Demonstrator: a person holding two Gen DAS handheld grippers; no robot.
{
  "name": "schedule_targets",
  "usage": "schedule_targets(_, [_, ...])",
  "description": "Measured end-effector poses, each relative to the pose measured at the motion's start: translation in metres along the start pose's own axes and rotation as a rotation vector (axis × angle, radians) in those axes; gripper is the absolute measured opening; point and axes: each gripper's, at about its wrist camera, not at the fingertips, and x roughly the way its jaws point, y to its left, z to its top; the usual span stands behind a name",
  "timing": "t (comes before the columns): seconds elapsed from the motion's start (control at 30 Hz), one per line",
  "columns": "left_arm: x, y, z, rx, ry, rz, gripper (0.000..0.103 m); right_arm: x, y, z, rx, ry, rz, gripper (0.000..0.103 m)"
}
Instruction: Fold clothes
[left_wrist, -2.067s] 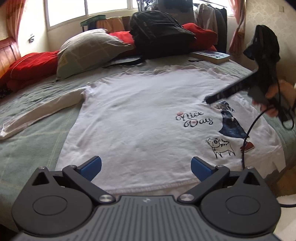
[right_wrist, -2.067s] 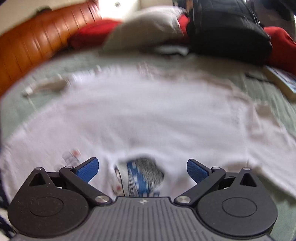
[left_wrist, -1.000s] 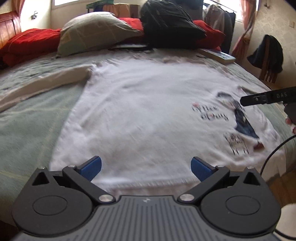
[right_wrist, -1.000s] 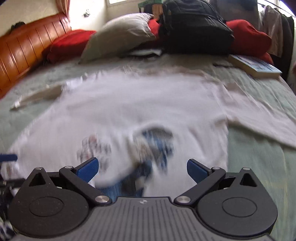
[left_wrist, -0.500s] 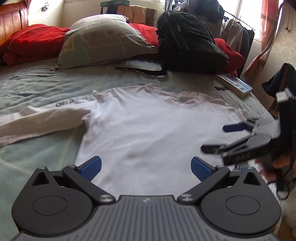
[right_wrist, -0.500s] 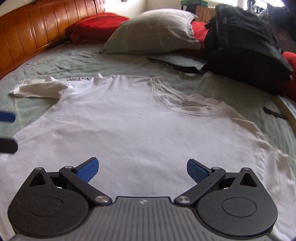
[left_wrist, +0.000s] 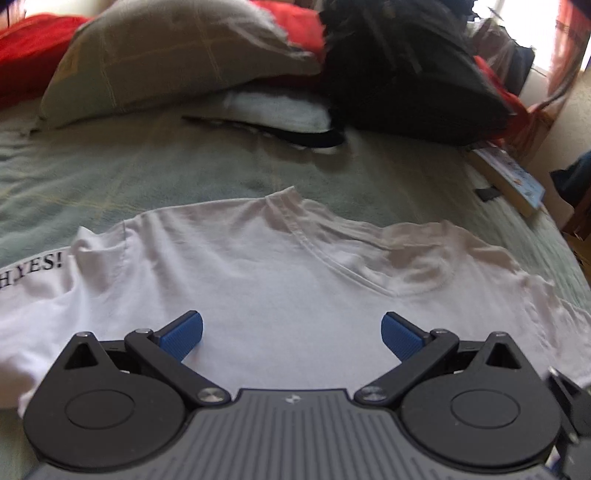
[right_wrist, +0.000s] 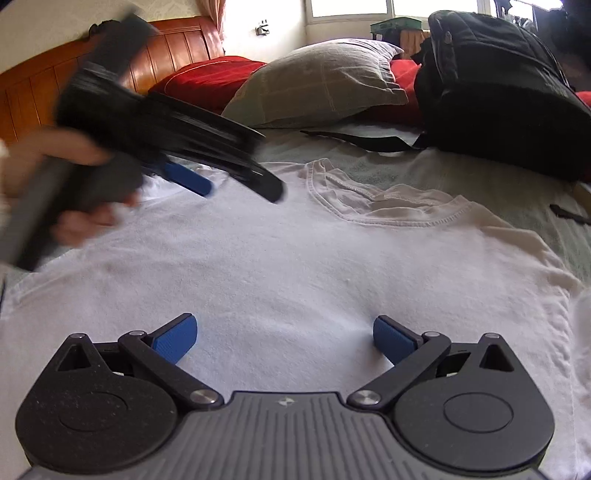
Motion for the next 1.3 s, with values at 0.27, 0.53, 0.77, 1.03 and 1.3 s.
schedule_targets(0.27, [0.026,0.024,0.03,-0.088,-0.065,0.153,0.102,0.0,0.001,-0.001,-0.008,0.002,-0.017,0.103])
schedule_targets(0.53, [0.015,-0.044,0.035,-0.021,0.032,-0.274,0.102,0.001,0.005,-0.003,-0.02,0.004,-0.035,0.103])
schedule_targets(0.77, [0.031,-0.155,0.041,0.225,0.201,-0.548,0.102,-0.001,0.007,-0.003,-0.041,0.015,-0.045,0.103])
schedule_targets(1.03, [0.083,-0.193,0.053,0.268,0.23,-0.435,0.102,-0.005,0.009,-0.004,-0.077,0.041,-0.052,0.103])
schedule_targets(1.3, [0.06,-0.216,0.06,0.354,0.126,-0.35,0.102,-0.031,-0.015,0.008,-0.007,0.041,-0.174,0.103])
